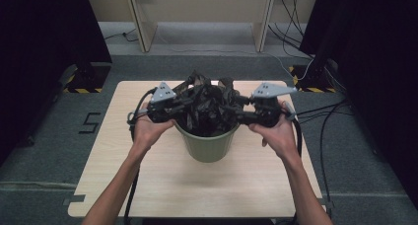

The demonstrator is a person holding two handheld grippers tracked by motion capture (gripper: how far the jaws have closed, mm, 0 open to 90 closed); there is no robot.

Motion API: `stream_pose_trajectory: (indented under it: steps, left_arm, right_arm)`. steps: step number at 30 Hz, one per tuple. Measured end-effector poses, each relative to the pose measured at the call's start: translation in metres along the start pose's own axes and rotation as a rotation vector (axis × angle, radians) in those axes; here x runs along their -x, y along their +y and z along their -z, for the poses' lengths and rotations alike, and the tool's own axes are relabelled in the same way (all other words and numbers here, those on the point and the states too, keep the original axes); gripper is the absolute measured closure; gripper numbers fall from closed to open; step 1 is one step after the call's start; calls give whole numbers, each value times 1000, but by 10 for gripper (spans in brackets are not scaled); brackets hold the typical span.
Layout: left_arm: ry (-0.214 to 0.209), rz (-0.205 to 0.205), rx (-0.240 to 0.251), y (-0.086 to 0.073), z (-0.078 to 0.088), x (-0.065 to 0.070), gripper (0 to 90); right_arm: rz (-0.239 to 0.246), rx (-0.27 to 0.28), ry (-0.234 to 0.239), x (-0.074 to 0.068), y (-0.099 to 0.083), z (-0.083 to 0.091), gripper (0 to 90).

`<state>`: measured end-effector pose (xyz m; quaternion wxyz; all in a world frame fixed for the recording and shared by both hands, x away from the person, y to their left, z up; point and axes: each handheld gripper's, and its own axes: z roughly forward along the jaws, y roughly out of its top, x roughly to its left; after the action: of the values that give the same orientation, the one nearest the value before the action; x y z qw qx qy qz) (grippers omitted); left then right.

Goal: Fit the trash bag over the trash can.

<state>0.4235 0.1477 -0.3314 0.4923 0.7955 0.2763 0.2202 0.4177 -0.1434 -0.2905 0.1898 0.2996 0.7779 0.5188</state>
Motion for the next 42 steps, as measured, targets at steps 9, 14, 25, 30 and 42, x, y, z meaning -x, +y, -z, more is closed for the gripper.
stream_pose_trajectory:
  steps: [9, 14, 25, 30, 42]
  left_arm:
    - [-49, -32, -26, -16, 12, 18, 812]
    - [13, 22, 49, 0, 20, 3, 547]
    - [18, 79, -63, 39, -29, -30, 393]
    - [-19, 70, -106, 40, -47, -29, 518]
    - [-24, -24, 18, 17, 9, -3, 898]
  right_arm:
    - [-140, -145, -120, 36, 14, -50, 385]
    - [-77, -185, -63, 34, 6, -67, 744]
    - [33, -107, 6, 6, 0, -36, 890]
    - [48, -92, 13, 1, 0, -30, 890]
    - [61, -70, -34, 7, -16, -6, 890]
